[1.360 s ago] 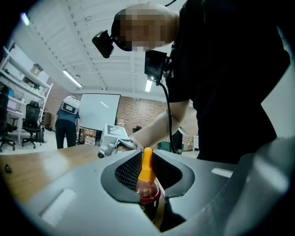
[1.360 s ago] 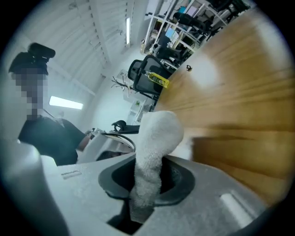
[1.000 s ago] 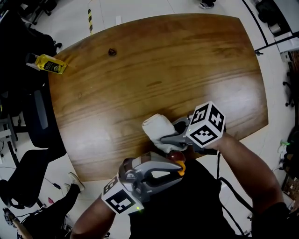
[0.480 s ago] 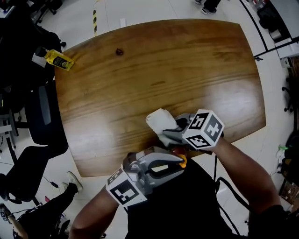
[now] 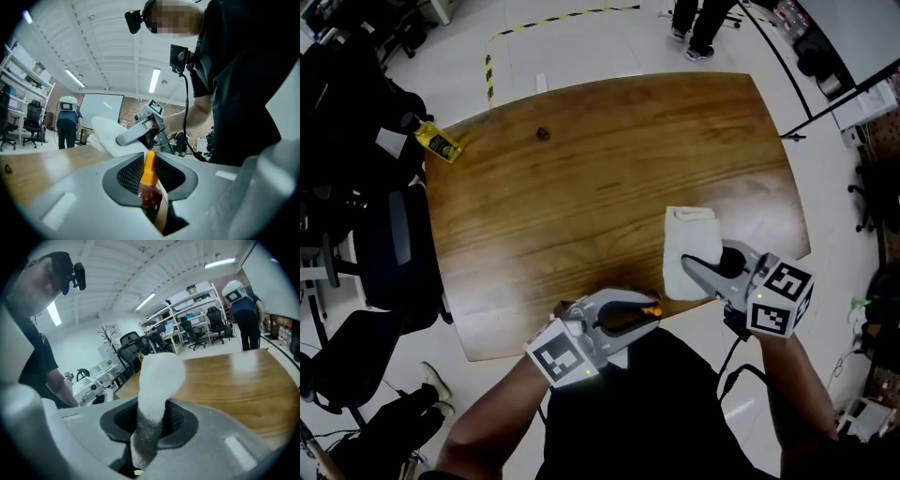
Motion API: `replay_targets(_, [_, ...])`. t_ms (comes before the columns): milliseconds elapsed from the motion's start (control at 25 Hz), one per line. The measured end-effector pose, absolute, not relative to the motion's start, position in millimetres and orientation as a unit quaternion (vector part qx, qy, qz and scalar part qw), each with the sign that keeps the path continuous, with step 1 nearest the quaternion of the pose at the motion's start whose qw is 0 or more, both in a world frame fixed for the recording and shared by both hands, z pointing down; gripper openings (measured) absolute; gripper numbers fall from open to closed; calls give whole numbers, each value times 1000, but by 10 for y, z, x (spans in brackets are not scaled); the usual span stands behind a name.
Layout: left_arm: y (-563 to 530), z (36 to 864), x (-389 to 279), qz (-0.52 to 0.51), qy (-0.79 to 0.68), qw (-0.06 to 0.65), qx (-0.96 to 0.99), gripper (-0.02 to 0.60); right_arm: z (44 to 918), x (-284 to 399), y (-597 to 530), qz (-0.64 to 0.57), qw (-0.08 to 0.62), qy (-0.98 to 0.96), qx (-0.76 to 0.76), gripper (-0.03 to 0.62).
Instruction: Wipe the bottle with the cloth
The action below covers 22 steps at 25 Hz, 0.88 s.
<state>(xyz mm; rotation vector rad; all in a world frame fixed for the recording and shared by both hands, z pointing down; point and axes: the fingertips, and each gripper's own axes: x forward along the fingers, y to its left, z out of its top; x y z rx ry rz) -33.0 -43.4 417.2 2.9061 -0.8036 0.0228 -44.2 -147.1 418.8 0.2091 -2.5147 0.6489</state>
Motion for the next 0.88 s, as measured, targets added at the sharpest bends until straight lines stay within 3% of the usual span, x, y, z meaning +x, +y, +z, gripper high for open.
replay_targets(200, [-468, 4215, -299, 24, -275, 51, 960, 102, 3665, -382, -1155, 138, 270, -951, 64, 77])
replay_targets(360, [-491, 4257, -337, 36, -290, 45, 955, 196, 3550, -452, -863, 45, 311, -949, 27, 77])
replay_targets(680, [-472, 4549, -266, 87, -286, 44, 953, 209, 3789, -646, -508, -51, 412, -910, -12, 77])
replay_targets(880, [-548, 4578, -256, 85, -302, 43, 948, 172, 4067, -683, -427, -87, 433, -897, -23, 78])
